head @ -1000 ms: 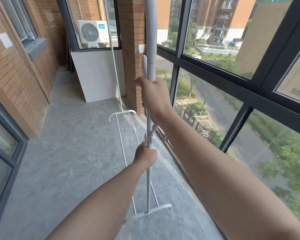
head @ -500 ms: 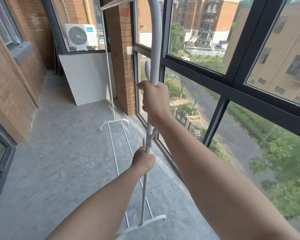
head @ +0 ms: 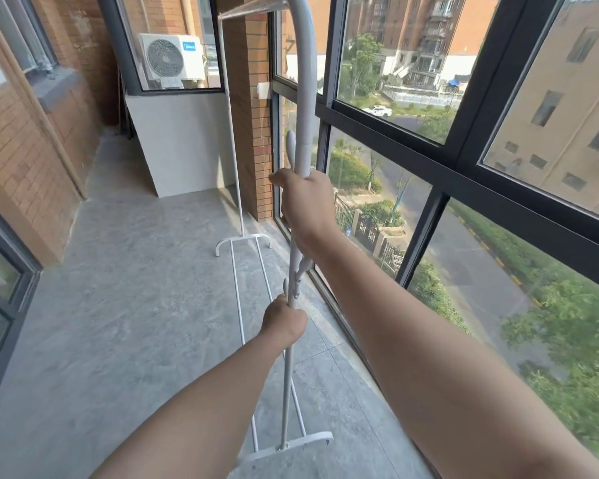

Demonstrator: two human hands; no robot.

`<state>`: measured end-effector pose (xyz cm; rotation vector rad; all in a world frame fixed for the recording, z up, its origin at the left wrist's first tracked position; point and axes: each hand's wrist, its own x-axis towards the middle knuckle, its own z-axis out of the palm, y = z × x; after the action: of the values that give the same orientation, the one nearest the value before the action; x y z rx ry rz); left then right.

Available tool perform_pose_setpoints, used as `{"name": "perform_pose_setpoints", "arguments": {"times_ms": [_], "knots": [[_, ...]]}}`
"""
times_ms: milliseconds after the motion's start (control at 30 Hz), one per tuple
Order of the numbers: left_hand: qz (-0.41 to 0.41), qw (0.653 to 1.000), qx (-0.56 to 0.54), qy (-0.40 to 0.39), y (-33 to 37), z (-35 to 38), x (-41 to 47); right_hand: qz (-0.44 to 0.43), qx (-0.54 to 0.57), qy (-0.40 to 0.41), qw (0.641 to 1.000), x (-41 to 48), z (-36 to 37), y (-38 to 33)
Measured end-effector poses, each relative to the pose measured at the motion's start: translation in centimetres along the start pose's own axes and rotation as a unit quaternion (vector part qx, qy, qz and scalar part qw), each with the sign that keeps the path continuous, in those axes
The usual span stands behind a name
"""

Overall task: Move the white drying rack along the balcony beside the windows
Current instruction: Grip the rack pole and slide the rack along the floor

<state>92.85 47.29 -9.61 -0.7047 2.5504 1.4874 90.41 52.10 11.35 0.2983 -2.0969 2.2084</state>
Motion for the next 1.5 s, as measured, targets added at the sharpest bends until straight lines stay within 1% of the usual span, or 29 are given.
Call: {"name": "perform_pose_setpoints", "arguments": {"times_ms": [167, 367, 500, 733, 900, 967, 1033, 1100, 1200, 1267, 1333, 1400, 1467, 1500], "knots": [[-0.007, 0.999, -0.014, -0.048, -0.3, 1.3, -0.5, 0.016, -0.012, 0.012, 1.000, -0.6, -1.6, 0.4], [0.003, 0.993, 0.026, -0.113, -2.2, 1.7, -0.3, 0.042, -0.017, 0.013, 0.999, -2.1, -3.2, 2.1], [0.016, 0.990, 0.055, -0.129, -2.9, 2.2, -0.6, 0.056, -0.025, 0.026, 0.998, -3.0, -4.2, 2.8], [0.015, 0.987, 0.062, -0.147, -2.7, 2.8, -0.7, 0.059, -0.039, 0.020, 0.997, -3.5, -5.3, 2.7], [0.005, 0.985, 0.027, -0.173, -2.9, 2.2, -0.8, 0.037, -0.077, -0.010, 0.996, -4.0, -5.1, 2.8], [-0.004, 0.984, 0.004, -0.180, -3.1, 1.7, -1.1, 0.019, -0.118, -0.011, 0.993, -4.5, -4.9, 3.1], [-0.010, 0.984, -0.028, -0.174, -3.5, 1.0, -1.5, 0.003, -0.165, -0.008, 0.986, -5.1, -4.6, 3.4], [-0.009, 0.986, -0.055, -0.157, -4.3, 0.1, -1.7, -0.016, -0.184, -0.017, 0.983, -5.9, -4.4, 3.7], [-0.004, 0.988, -0.069, -0.139, -5.2, -1.1, -1.7, -0.050, -0.202, -0.021, 0.978, -7.0, -4.1, 3.7], [-0.003, 0.986, -0.086, -0.141, -5.6, -2.0, -1.9, -0.062, -0.206, -0.005, 0.977, -7.5, -3.7, 4.0], [0.006, 0.984, -0.092, -0.150, -5.6, -2.8, -2.0, -0.087, -0.231, 0.032, 0.968, -7.9, -3.0, 4.1], [0.016, 0.982, -0.091, -0.164, -5.6, -3.6, -1.8, -0.124, -0.246, 0.107, 0.955, -8.3, -2.2, 4.4], [0.032, 0.979, -0.079, -0.185, -5.1, -4.9, -1.4, -0.150, -0.227, 0.201, 0.941, -9.2, -1.3, 4.5], [0.047, 0.977, -0.074, -0.193, -5.0, -5.6, -0.9, -0.170, -0.215, 0.220, 0.936, -9.8, -0.6, 4.5]]}}
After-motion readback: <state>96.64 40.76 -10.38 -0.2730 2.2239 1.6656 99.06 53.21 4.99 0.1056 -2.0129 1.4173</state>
